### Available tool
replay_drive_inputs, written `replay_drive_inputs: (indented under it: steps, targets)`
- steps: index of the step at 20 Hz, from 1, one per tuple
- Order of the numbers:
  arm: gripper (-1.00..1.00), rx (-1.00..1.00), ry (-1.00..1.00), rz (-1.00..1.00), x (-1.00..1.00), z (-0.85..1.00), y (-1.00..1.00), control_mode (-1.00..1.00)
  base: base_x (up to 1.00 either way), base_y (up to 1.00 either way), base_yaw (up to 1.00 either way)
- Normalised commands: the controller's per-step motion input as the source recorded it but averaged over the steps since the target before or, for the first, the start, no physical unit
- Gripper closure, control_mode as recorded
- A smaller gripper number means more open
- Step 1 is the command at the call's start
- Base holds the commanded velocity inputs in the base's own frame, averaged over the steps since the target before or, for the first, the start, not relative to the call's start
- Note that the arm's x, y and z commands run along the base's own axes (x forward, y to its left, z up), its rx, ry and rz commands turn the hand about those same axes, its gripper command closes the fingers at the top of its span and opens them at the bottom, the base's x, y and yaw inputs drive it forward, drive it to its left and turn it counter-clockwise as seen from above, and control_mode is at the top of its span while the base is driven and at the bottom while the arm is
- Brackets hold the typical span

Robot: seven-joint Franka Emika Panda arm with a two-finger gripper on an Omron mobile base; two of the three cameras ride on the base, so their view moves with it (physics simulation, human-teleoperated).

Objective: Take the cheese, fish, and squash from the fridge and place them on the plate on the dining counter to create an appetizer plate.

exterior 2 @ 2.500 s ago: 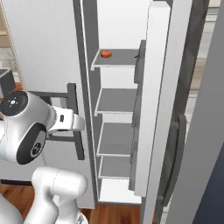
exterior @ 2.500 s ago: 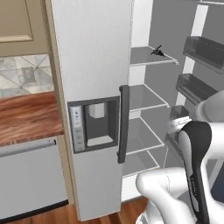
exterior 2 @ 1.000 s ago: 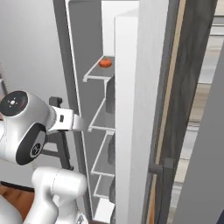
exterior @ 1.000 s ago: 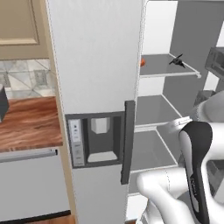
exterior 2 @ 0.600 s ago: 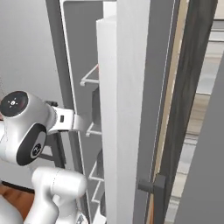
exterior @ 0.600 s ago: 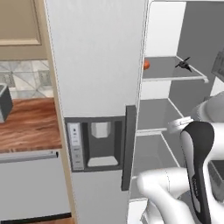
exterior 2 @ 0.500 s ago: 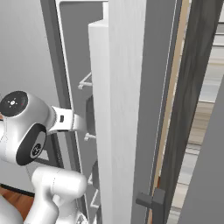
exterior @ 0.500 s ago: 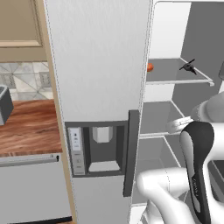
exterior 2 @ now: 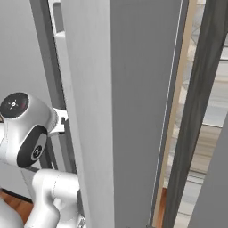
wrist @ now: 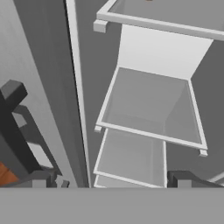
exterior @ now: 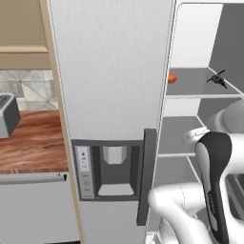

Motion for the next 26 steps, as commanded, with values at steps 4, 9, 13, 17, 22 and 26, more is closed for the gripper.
replay_drive_inputs:
  steps: [4,9,13,17,22,26]
  targets:
    - [-1.00,0.00,0.00,0.00,0.00,0.00,0.00,1.00,0.18,-0.21,0.13]
    - [-1.00,0.00,0.00,0.00,0.00,0.00,0.00,1.00,0.07,-0.07,0.06]
    - [-1.00,0.00,0.02,0.00,-0.24,0.00,-0.10,-1.00,0.00,0.00,0.00]
    - [-1.00,0.00,0.00,-0.01,-0.20,0.00,-0.01,-1.00,0.00,0.00,0.00]
    - [-1.00,0.00,0.00,-0.03,0.05,0.07,0.00,-1.00,0.00,0.00,0.00]
    - [-1.00,0.00,0.00,0.00,0.57,0.23,-0.01,-1.00,0.00,0.00,0.00]
